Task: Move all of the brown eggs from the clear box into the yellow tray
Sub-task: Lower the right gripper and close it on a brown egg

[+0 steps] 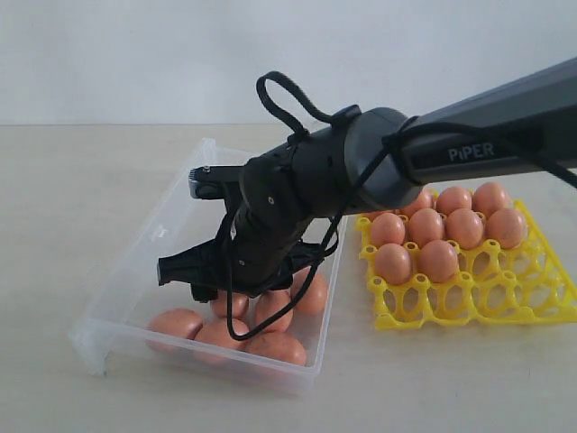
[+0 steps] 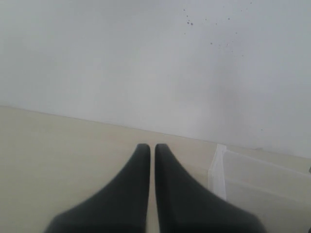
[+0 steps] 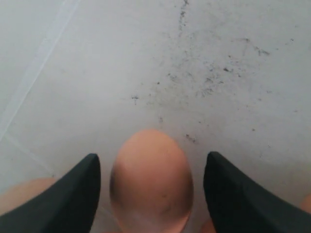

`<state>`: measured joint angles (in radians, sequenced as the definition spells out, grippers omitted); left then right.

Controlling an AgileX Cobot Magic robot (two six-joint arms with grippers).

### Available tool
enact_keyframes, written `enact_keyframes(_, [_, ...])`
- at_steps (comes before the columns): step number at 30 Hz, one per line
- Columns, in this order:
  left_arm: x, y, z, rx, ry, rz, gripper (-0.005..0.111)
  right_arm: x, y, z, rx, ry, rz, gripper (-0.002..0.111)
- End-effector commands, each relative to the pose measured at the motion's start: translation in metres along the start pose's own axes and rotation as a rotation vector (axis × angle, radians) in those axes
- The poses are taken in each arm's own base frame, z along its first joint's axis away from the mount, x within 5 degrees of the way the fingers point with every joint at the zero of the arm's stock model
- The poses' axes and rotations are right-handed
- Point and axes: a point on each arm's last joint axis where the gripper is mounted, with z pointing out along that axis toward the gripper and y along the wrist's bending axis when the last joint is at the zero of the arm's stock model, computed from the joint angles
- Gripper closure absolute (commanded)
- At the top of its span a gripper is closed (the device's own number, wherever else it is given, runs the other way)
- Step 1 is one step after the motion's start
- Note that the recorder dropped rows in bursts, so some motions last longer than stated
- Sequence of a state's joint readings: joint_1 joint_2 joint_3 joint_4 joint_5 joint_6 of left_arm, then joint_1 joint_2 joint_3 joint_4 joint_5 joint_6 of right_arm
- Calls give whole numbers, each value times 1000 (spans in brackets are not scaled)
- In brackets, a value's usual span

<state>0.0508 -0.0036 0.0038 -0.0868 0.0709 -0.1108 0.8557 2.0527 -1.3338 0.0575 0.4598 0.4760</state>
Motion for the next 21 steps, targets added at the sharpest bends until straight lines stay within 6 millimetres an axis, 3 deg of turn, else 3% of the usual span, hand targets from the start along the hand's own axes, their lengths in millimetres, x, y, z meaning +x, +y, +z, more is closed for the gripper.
enact_keyframes(1, [-1,0,0,4,-1,-2,103,-4,-4,3,15,-24,-28,51])
enact_keyframes(11, [-1,0,0,4,-1,-2,103,1,-11,22,55,-8,-205,51])
enact_keyframes(18, [-1,0,0,4,-1,-2,103,0,-12,25,66,-14,-277,51])
enact_keyframes(21, [-1,0,0,4,-1,-2,103,1,-12,25,68,-9,-315,63])
